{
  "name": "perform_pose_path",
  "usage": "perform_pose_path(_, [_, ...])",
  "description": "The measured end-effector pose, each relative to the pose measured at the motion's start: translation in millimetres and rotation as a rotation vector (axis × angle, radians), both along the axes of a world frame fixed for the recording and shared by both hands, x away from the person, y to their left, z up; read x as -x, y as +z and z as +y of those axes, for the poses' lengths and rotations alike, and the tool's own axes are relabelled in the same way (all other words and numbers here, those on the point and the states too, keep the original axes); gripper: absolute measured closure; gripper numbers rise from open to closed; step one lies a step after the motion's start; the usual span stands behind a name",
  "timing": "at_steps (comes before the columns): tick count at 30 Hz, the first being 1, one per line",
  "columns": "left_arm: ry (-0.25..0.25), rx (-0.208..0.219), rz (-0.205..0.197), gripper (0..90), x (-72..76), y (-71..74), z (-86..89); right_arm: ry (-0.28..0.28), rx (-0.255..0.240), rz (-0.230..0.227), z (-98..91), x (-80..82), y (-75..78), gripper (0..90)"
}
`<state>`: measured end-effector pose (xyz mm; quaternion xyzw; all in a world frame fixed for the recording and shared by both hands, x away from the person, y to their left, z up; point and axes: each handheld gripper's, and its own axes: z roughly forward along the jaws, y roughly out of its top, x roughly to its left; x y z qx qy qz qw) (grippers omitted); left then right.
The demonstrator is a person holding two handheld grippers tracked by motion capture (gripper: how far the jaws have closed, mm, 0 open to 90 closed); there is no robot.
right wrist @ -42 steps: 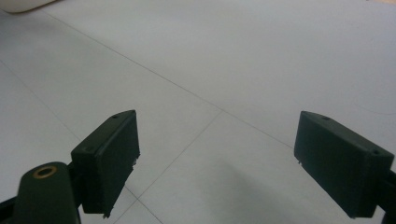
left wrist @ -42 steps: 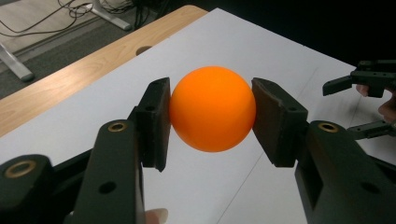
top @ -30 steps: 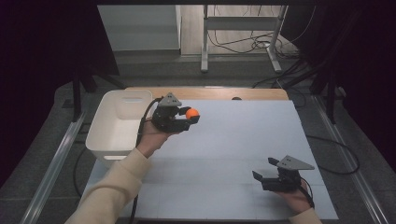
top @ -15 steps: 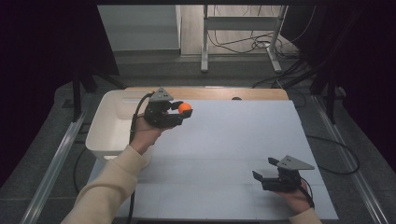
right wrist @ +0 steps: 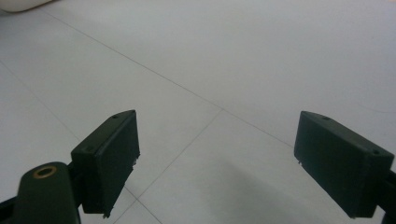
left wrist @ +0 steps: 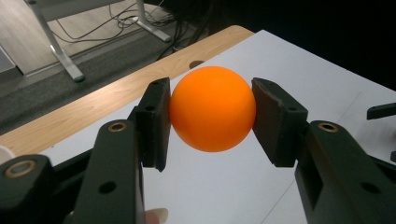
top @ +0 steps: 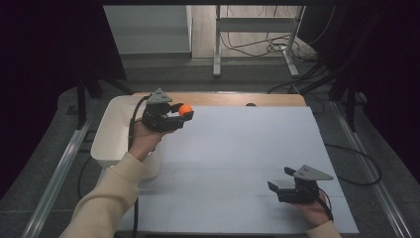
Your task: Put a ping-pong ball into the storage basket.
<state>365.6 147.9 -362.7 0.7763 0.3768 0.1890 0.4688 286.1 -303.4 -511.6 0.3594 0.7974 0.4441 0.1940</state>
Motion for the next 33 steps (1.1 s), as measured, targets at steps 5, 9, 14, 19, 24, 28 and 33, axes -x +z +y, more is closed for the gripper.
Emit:
perform_pose_path(5, [0.018, 0.004, -0.002, 50.3, 0.3, 0.8, 8.4, 0.000, 0.001, -0.001, 0.0, 0.0, 0.0, 14.6])
perform_pose_path(9, [0.033, 0.005, -0.003, 50.3, 1.6, 1.3, 15.5, -0.001, 0.001, 0.000, 0.0, 0.1, 0.0, 14.6])
perform_pose_path(14, [0.058, 0.015, -0.008, 50.3, 2.1, 1.4, 26.2, 0.000, 0.003, -0.001, 0.2, 0.0, -0.1, 14.6])
perform_pose_path(19, [0.081, 0.025, -0.007, 50.3, 1.9, 1.2, 35.5, -0.001, 0.004, -0.001, 0.2, -0.1, -0.2, 14.6])
perform_pose_path(24, [0.107, 0.025, -0.009, 50.3, 1.6, 0.8, 44.2, -0.004, 0.011, -0.001, 0.6, 0.2, -0.1, 14.5])
perform_pose_path(28, [0.125, 0.020, -0.010, 50.3, 1.4, 0.2, 48.1, -0.003, 0.008, -0.001, 0.5, 0.1, -0.2, 14.6])
perform_pose_path(33, [0.147, 0.004, -0.012, 50.3, 0.6, -0.9, 53.6, -0.003, 0.008, -0.001, 0.5, 0.1, -0.2, 14.5])
